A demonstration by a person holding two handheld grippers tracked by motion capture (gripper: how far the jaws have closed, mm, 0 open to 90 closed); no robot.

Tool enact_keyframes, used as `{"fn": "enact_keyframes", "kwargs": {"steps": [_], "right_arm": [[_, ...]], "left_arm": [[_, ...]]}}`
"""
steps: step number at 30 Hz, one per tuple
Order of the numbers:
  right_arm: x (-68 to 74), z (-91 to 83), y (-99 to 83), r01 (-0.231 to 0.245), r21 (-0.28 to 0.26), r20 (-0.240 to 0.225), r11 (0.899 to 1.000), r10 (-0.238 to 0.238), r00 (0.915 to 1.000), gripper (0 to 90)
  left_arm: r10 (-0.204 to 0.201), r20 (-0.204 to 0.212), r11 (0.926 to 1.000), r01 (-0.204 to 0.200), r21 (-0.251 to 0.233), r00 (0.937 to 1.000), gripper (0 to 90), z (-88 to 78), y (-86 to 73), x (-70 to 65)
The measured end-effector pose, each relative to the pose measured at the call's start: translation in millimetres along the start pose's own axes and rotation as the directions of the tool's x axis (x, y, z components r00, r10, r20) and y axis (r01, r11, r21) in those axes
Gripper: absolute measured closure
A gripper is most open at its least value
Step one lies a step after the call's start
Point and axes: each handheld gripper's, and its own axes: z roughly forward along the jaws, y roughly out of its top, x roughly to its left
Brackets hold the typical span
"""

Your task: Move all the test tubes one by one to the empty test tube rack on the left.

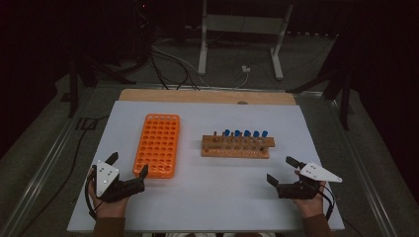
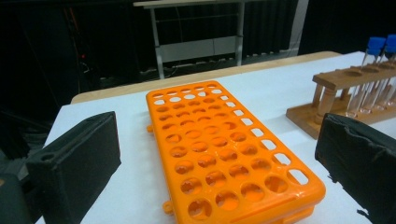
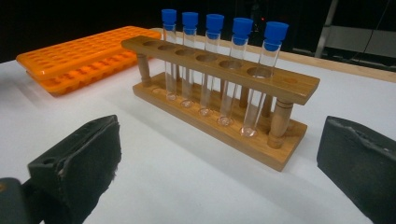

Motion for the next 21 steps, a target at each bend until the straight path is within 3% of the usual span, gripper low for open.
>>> {"fn": "enact_keyframes", "kwargs": {"steps": [12,17,21], "right_arm": [[-2.2,0.0,1.5,-0.014,-0.019,-0.004,1.0,0.014,0.9999,0.0],[-3.5,-0.7,12.6,-0.028,-0.041,0.004,0.999,0.028,0.9996,0.0],[-5.5,1.5,26.0,-0.006,-0.034,0.017,0.999,0.006,0.9998,0.0]], "left_arm": [[-0.048,-0.01,0.9988,0.048,-0.011,0.9988,1.2,0.5,-1.8,4.0],[-0.057,-0.017,0.9984,0.057,-0.007,0.9982,1.2,-0.1,-3.2,4.2],[-0.075,-0.022,0.9971,0.075,-0.011,0.9969,1.2,-0.5,-4.1,6.1]]}}
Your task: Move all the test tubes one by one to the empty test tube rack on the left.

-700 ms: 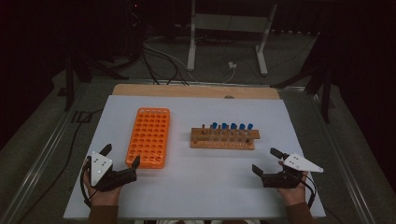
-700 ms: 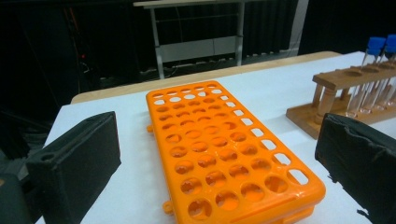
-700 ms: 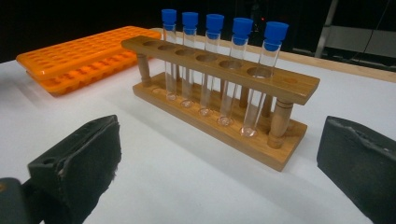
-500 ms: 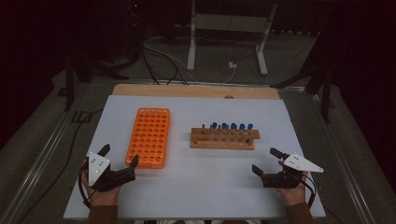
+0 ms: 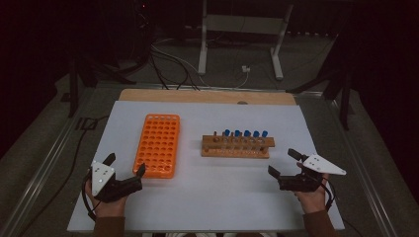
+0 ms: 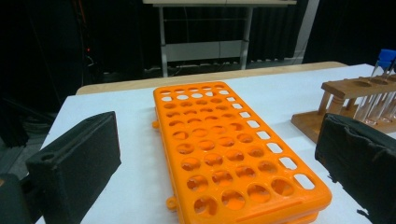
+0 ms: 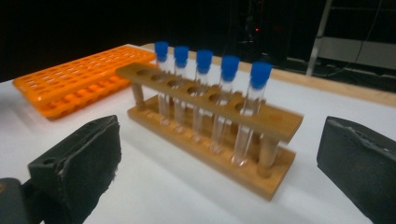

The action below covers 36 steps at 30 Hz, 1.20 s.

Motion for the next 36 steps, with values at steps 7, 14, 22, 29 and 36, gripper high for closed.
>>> {"fn": "enact_keyframes", "kwargs": {"steps": [7,14,22,29,36], "right_arm": [[-10.0,11.8,22.0,-0.002,0.008,-0.001,1.0,0.002,1.0,0.0],[-19.6,31.9,36.8,0.01,0.055,0.018,0.998,-0.011,0.9998,8.2],[-31.1,61.8,30.9,-0.019,0.125,0.055,0.992,0.012,0.9984,19.6],[-33.6,77.8,26.7,-0.011,0.157,0.062,0.988,0.002,0.9981,56.1],[-31.4,83.4,24.9,0.008,0.151,0.049,0.988,-0.016,0.9987,69.8]], "left_arm": [[-0.024,-0.003,0.9997,0.024,0.005,0.9997,1.2,0.6,-1.6,2.1],[-0.032,0.002,0.9995,0.032,0.002,0.9995,1.2,0.3,-1.8,2.2],[-0.057,0.005,0.9984,0.057,-0.001,0.9984,1.2,-0.3,-2.7,4.2],[-0.077,0.009,0.997,0.077,-0.004,0.997,1.2,-0.2,-3.3,5.8],[-0.075,0.009,0.9972,0.075,-0.001,0.9971,1.2,-0.4,-3.5,6.0]]}}
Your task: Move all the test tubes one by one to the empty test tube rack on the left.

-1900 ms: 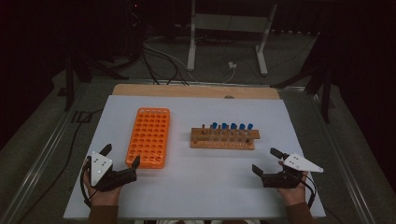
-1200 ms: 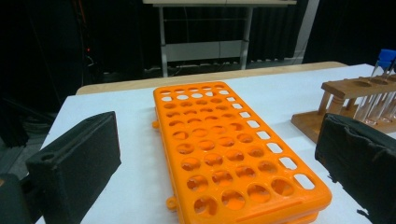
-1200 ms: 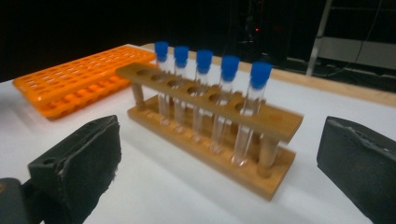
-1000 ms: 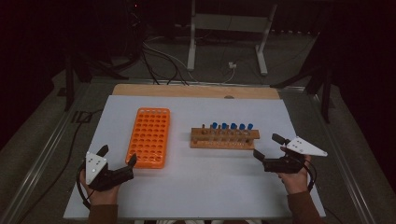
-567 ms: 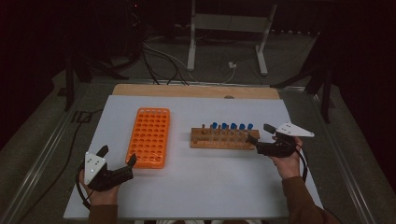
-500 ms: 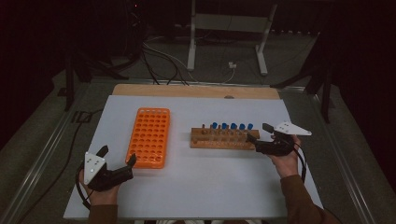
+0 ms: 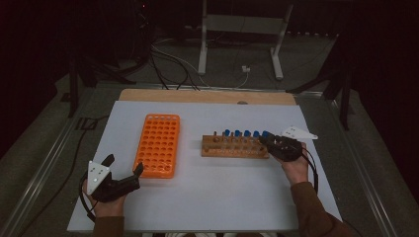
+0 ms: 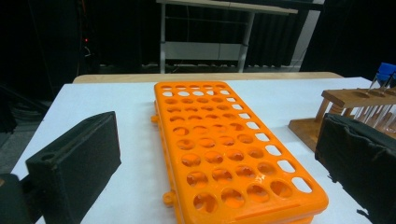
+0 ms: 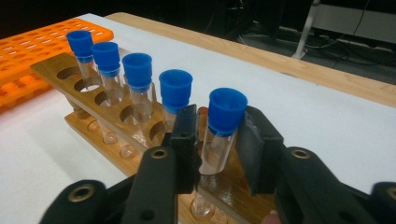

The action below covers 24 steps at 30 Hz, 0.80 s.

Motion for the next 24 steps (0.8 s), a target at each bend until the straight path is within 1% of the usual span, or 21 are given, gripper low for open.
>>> {"fn": "enact_keyframes", "kwargs": {"steps": [4,8,13,16,19,23,24], "right_arm": [[0.9,1.4,-1.2,0.007,0.004,0.0,1.0,-0.007,1.0,74.9],[2.0,2.5,-1.5,0.006,0.001,-0.008,1.0,-0.006,0.9999,76.2],[4.1,0.3,-0.1,0.013,-0.011,-0.005,1.0,-0.013,0.9999,76.4],[3.0,-4.3,2.3,0.01,-0.03,0.002,1.0,-0.01,0.9999,76.5],[1.3,-9.7,5.6,0.009,-0.047,0.005,0.999,-0.009,0.9999,76.5],[-0.9,-15.8,11.0,-0.003,-0.068,0.0,0.998,0.003,1.0,76.5],[-1.0,-17.0,12.7,-0.002,-0.07,-0.001,0.998,0.002,1.0,76.5]], "left_arm": [[0.002,-0.003,1.0,-0.002,0.005,1.0,1.2,0.4,0.0,-0.6],[0.01,0.004,0.9998,-0.01,0.017,0.9999,1.2,1.7,0.1,-2.1],[0.002,0.011,0.9998,-0.003,0.02,0.9999,1.2,2.0,0.5,-2.1],[-0.018,0.028,0.9997,0.018,0.017,0.9994,1.2,2.0,3.4,-3.3],[-0.039,0.059,0.9992,0.039,0.01,0.9975,1.2,3.8,9.0,-6.6],[-0.027,0.099,0.9996,0.027,0.008,0.9947,1.2,8.0,18.5,-16.1],[-0.017,0.109,0.9998,0.016,0.01,0.9939,1.2,9.2,21.1,-18.8]]}}
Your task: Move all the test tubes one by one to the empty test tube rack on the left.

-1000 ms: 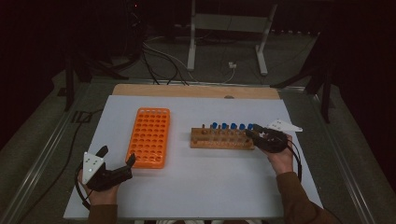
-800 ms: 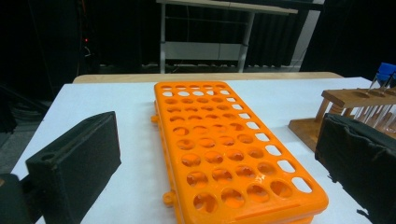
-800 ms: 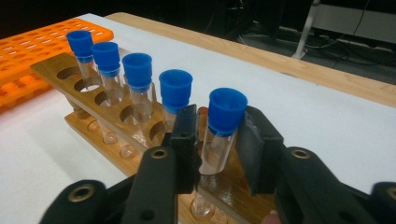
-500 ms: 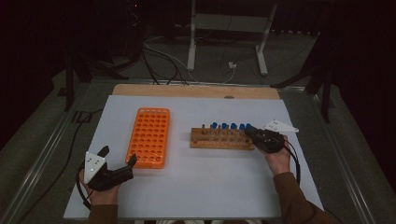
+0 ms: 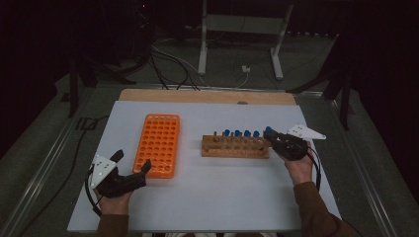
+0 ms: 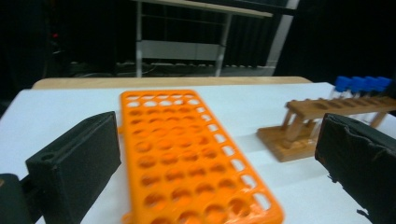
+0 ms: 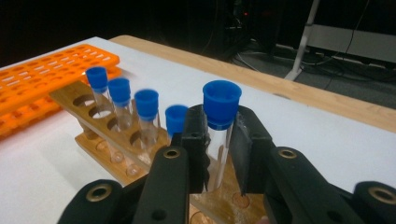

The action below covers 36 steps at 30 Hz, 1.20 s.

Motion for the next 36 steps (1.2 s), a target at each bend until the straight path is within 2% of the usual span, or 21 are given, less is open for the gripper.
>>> {"fn": "enact_keyframes", "kwargs": {"steps": [7,8,10,12,15,21,24,31,36], "right_arm": [[-0.5,-8.9,16.7,-0.001,-0.038,-0.001,0.999,0.001,1.0,76.5],[-0.6,-10.6,18.9,-0.004,-0.044,-0.002,0.999,0.004,1.0,76.5],[-0.7,-12.4,21.0,-0.007,-0.049,-0.004,0.999,0.007,1.0,76.6],[-0.1,-18.0,26.9,-0.011,-0.067,-0.014,0.998,0.01,0.9999,76.6],[3.2,-21.8,31.3,0.0,-0.075,-0.025,0.997,-0.002,0.9997,76.5],[12.0,-24.1,33.1,0.005,-0.07,-0.058,0.998,-0.009,0.9983,76.6],[17.1,-23.5,32.5,0.002,-0.068,-0.078,0.998,-0.007,0.9969,76.6],[38.2,-17.8,32.7,0.008,-0.059,-0.137,0.998,-0.016,0.9905,76.5],[53.2,-14.0,30.1,-0.002,-0.064,-0.185,0.998,-0.01,0.9827,76.5]], "left_arm": [[0.051,0.03,0.9986,-0.051,0.015,0.9983,1.2,14.9,14.9,-15.8],[0.067,0.048,0.9972,-0.068,0.029,0.9966,1.2,20.4,18.6,-20.4],[0.078,0.056,0.9962,-0.08,0.034,0.9954,1.3,23.1,19.9,-22.6],[0.094,0.08,0.9944,-0.098,0.04,0.9923,1.3,30.0,23.0,-28.4],[0.124,0.095,0.9906,-0.129,0.045,0.9877,1.3,37.0,25.2,-35.3],[0.111,0.146,0.9918,-0.119,0.048,0.9831,1.3,52.5,29.5,-50.2],[0.113,0.159,0.9915,-0.122,0.046,0.9809,1.3,62.5,31.2,-59.9],[0.135,0.23,0.9858,-0.154,0.066,0.9637,1.3,85.6,32.2,-89.2],[0.136,0.268,0.9841,-0.161,0.075,0.9539,3.9,96.8,31.6,-106.7]]}}
